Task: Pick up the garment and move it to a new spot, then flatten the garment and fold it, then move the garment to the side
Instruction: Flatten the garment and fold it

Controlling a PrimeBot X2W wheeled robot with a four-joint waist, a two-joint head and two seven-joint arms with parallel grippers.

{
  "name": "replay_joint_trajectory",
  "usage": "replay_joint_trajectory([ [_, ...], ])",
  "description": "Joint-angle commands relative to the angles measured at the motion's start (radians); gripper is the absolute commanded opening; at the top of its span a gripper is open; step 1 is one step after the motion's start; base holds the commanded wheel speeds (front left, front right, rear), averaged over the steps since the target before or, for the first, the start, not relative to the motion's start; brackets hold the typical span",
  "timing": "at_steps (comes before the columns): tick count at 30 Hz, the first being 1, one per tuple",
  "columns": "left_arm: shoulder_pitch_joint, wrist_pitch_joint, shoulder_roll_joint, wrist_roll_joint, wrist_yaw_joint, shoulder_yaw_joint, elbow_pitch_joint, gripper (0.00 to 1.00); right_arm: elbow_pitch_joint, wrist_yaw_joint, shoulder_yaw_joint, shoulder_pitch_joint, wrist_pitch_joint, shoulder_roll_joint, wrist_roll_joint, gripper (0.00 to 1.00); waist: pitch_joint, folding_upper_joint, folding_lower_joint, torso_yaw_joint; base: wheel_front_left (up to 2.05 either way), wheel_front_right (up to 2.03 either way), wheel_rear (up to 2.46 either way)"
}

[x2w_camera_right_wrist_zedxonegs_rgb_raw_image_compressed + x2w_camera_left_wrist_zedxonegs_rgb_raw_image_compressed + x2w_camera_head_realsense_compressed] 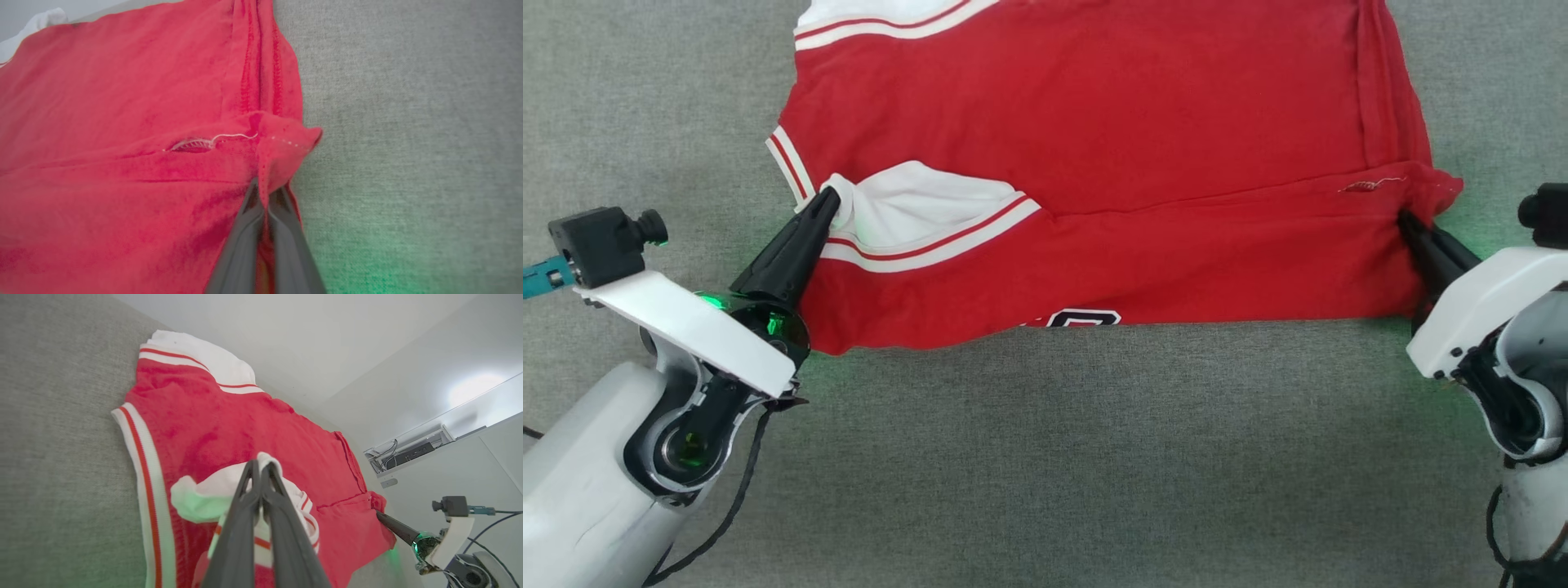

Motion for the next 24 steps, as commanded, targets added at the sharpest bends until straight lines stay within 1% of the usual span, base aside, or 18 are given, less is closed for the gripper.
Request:
replay_joint_trajectory([
  [1,-0.018,-0.008,0.001,0.009,0.002,-0.007,0.007,0.05,0.019,0.000,0.011,0.002,-0.002,0.003,0.003,0.00,-0.005,0.0000,0.0000,0.000,0.00,0.00,0.00],
  [2,-0.023,-0.013,0.004,0.018,0.002,-0.020,0.018,0.26,0.029,0.000,0.020,0.002,-0.008,0.001,0.006,0.10,-0.011,0.0000,0.0000,0.000,0.00,0.00,0.00],
  [3,-0.029,-0.018,0.012,0.026,0.002,-0.032,0.027,0.46,0.033,0.000,0.025,0.002,-0.021,-0.001,0.008,0.49,-0.019,0.0000,0.0000,0.001,0.00,0.00,0.00],
  [4,-0.037,-0.023,0.020,0.037,0.002,-0.046,0.033,0.88,0.033,0.000,0.026,0.003,-0.031,-0.003,0.009,1.00,-0.027,0.0000,0.0000,0.001,0.00,0.00,0.00],
  [5,-0.045,-0.028,0.032,0.053,0.002,-0.060,0.037,1.00,0.031,0.000,0.026,0.005,-0.040,-0.005,0.011,1.00,-0.036,0.0000,0.0000,0.003,0.00,0.00,0.00],
  [8,-0.074,-0.040,0.073,0.098,0.002,-0.099,0.038,1.00,0.006,0.000,0.024,0.019,-0.060,-0.011,0.014,1.00,-0.066,0.0000,0.0000,0.008,0.00,0.00,0.00],
  [11,-0.109,-0.043,0.140,0.171,0.002,-0.138,0.049,1.00,-0.036,0.000,0.018,0.034,-0.068,-0.014,-0.003,1.00,-0.092,0.0000,0.0000,0.011,0.00,0.00,0.00],
  [13,-0.132,-0.018,0.185,0.220,0.002,-0.168,0.054,1.00,-0.063,0.000,0.012,0.045,-0.071,-0.011,-0.012,1.00,-0.106,0.0000,0.0000,0.011,0.00,0.00,0.00],
  [15,-0.149,0.036,0.221,0.255,0.002,-0.203,0.043,1.00,-0.090,0.000,0.008,0.053,-0.069,-0.007,-0.014,1.00,-0.115,0.0000,0.0000,0.009,0.00,0.00,0.00],
  [17,-0.160,0.112,0.253,0.259,0.004,-0.229,0.028,1.00,-0.110,0.000,0.002,0.064,-0.060,-0.001,-0.019,1.00,-0.121,0.0000,0.0000,0.007,0.00,0.00,0.00],
  [19,-0.162,0.211,0.282,0.267,0.022,-0.266,0.005,1.00,-0.127,0.000,0.000,0.072,-0.055,0.006,-0.023,1.00,-0.123,0.0000,0.0000,0.005,0.00,0.00,0.00],
  [22,-0.155,0.341,0.294,0.218,0.057,-0.298,-0.029,1.00,-0.143,0.000,0.002,0.079,-0.049,0.017,-0.024,1.00,-0.112,0.0000,0.0000,-0.003,0.00,0.00,0.00],
  [24,-0.152,0.403,0.291,0.184,0.068,-0.312,-0.037,1.00,-0.148,0.000,0.004,0.080,-0.047,0.023,-0.027,1.00,-0.101,0.0000,0.0000,-0.010,0.00,0.00,0.00],
])
